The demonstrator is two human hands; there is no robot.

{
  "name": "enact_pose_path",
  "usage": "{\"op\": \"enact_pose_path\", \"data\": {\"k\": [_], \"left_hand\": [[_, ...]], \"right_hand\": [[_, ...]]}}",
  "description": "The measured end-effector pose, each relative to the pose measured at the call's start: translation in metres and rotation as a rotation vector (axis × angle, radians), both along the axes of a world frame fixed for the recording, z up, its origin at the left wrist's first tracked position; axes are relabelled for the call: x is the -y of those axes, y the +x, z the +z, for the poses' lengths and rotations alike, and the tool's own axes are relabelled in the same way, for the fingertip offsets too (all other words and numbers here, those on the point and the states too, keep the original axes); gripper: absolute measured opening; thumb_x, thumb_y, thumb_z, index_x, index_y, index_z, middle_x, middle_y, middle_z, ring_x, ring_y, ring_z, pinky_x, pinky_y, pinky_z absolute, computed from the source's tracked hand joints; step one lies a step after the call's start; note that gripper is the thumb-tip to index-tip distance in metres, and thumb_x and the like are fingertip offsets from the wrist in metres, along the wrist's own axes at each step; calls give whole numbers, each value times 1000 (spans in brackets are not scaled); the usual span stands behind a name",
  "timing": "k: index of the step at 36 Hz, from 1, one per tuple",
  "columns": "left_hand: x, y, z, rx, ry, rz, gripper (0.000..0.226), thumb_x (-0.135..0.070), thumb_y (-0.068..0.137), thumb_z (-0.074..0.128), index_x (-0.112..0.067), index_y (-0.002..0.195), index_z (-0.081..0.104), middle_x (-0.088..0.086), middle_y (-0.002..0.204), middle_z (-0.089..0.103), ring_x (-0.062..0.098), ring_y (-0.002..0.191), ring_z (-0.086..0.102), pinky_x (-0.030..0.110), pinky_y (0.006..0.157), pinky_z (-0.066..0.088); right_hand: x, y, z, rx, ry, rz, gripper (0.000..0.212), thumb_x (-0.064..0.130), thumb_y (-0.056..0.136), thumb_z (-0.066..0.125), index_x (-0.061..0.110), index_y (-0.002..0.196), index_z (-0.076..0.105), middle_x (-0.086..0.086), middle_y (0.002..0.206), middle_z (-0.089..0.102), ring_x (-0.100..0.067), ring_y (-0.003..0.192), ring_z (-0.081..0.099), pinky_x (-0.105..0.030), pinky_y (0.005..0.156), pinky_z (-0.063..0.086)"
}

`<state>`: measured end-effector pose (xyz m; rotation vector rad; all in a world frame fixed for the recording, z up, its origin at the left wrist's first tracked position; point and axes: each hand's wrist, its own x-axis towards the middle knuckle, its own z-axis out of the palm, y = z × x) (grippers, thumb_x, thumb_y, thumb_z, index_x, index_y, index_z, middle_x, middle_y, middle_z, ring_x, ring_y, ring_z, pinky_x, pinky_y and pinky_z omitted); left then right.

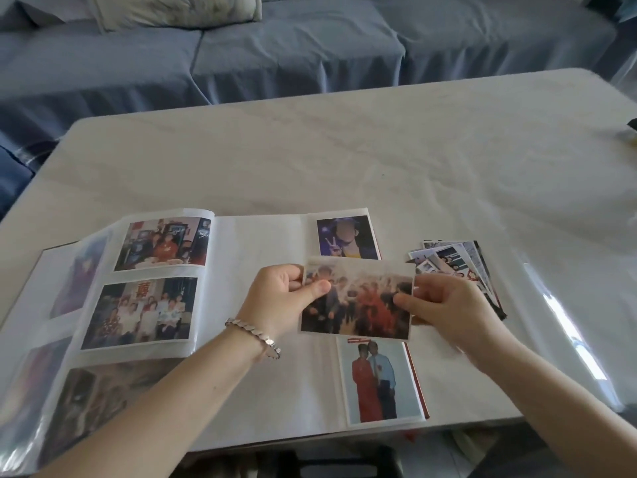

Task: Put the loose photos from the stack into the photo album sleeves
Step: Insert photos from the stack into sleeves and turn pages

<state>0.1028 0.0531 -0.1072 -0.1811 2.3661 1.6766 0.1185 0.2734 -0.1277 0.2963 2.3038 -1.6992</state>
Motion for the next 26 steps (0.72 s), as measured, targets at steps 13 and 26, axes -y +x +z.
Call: {"op": "enact_pose_path", "data": {"k": [13,26], "left_hand": [[93,-10,-35,-113,-1276,-241,61,-58,92,30,-29,146,21,-10,158,-2,13,144,-12,40,112,-12],[103,-9,-48,-108,-1282,-179,68,-71,85,21,-40,145,17,-19,156,4,15,142,-16,47,113,-2]], "right_hand": [[9,-54,-1,-230,132,-272,16,13,85,67,11,69,68,-4,59,68,-18,53,67,-36,57,55],[48,-74,7,-465,576,-9,18,18,93,56,10,105,67,-8,77,68,-21,51,58,-27,57,46]]}}
